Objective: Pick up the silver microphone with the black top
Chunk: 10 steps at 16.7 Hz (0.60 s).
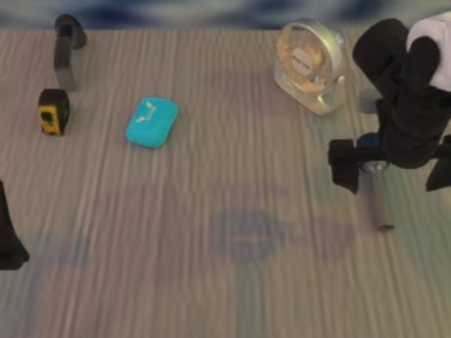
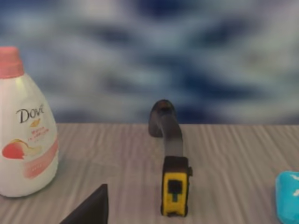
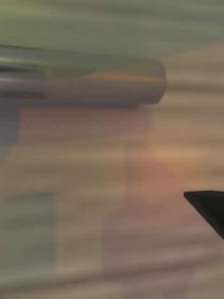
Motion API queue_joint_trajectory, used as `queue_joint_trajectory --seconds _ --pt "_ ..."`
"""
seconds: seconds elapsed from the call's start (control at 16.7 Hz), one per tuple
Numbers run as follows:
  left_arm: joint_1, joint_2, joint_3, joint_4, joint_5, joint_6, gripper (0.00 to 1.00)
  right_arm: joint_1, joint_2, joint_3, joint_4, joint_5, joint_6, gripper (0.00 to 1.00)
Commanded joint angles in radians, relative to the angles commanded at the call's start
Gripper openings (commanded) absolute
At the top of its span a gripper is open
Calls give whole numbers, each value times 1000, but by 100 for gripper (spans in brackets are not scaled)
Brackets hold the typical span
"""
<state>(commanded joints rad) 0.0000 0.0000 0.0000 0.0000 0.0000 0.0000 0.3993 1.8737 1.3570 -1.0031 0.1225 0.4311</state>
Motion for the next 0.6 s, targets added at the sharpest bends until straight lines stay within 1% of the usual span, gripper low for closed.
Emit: queue_joint_trajectory --seconds 0.18,0.48,0.6 --pt "0 0 0 0 0 0 100 -4 36 -35 68 1 -7 100" --pt "0 0 0 0 0 0 100 -22 146 -139 293 1 -23 100" --pt "0 0 0 0 0 0 100 -26 176 -165 345 1 -28 100"
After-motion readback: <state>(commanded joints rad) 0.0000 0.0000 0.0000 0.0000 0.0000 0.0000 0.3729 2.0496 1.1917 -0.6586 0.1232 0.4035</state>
